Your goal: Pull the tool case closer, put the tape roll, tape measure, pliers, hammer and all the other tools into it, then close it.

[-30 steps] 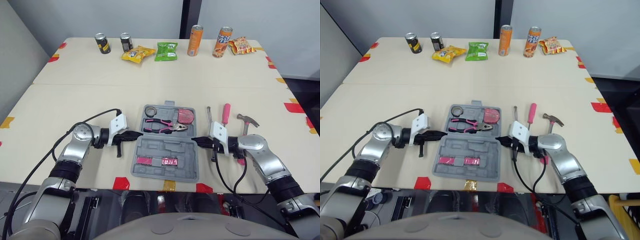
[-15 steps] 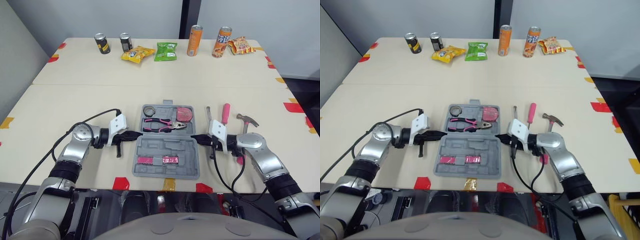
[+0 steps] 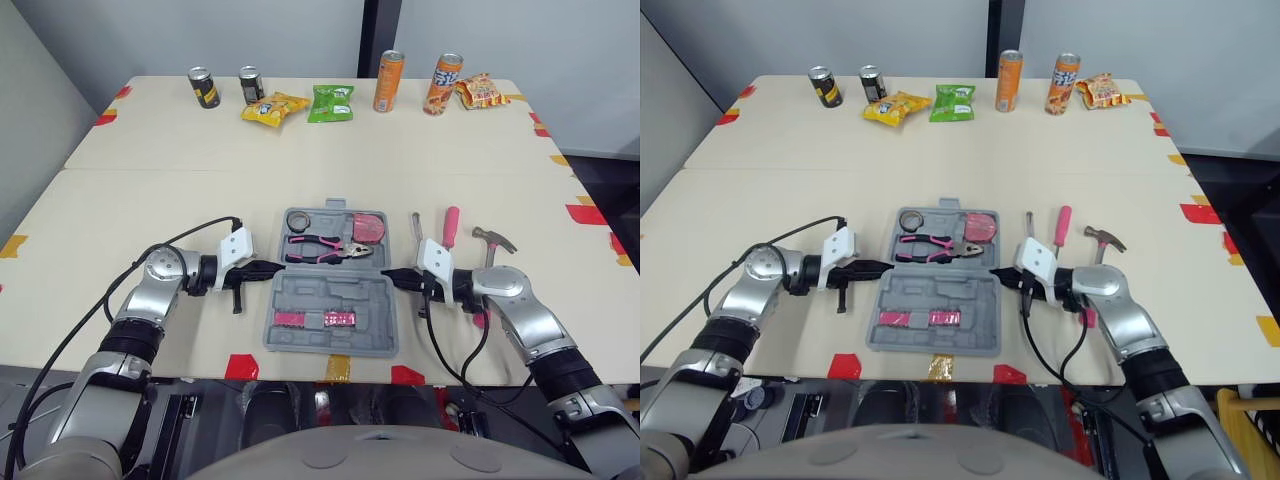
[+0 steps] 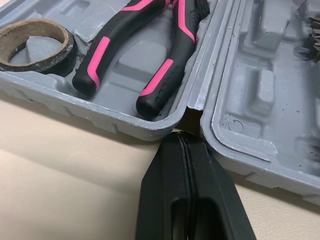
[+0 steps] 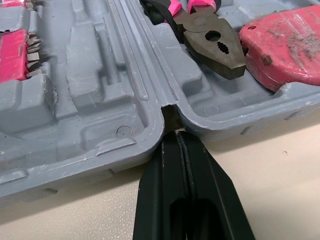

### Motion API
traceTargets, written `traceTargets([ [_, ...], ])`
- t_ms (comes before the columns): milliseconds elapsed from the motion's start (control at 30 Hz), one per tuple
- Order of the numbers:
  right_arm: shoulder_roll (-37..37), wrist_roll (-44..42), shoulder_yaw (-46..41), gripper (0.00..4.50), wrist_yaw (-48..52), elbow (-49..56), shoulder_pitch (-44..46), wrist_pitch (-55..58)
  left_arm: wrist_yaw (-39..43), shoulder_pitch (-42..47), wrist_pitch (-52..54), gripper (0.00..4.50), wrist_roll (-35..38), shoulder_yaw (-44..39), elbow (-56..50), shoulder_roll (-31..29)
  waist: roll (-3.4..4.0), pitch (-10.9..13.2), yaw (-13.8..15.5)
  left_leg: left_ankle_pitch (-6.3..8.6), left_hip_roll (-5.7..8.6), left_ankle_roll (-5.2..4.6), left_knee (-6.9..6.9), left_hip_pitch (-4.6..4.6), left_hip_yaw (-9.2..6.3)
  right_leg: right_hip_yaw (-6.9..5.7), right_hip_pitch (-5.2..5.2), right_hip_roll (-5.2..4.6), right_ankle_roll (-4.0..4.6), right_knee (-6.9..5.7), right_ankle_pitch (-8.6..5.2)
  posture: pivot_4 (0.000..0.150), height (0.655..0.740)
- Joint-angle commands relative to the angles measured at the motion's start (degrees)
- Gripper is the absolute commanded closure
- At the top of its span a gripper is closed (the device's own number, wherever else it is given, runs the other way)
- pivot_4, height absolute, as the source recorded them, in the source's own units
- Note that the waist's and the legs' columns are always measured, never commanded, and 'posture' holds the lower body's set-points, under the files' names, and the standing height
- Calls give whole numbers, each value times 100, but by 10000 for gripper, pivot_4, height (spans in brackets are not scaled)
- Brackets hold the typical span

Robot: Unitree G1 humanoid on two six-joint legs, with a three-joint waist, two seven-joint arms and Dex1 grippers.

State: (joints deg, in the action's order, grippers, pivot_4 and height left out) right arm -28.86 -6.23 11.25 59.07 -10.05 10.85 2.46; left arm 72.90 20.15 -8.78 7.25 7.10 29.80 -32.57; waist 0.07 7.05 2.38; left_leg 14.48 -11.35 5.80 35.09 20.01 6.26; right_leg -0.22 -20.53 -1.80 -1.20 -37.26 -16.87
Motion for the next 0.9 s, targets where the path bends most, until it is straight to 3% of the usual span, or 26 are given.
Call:
traceTargets([
  [33, 140, -38, 90, 44237, -22, 117, 158, -55, -194, 117, -38, 45000, -84, 27, 84, 72, 0, -1, -2, 0, 0, 0, 0, 0, 0, 0, 0, 0, 0, 0, 0, 1500, 7400],
  [900, 249, -55, 130, 44237, 29, 124, 154, -6, -227, 191, -191, 45000, -143, 20, 305, 36, 3, -2, -5, 0, -1, 0, 0, -2, 0, 0, 0, 0, 0, -1, 0, 1500, 7400],
])
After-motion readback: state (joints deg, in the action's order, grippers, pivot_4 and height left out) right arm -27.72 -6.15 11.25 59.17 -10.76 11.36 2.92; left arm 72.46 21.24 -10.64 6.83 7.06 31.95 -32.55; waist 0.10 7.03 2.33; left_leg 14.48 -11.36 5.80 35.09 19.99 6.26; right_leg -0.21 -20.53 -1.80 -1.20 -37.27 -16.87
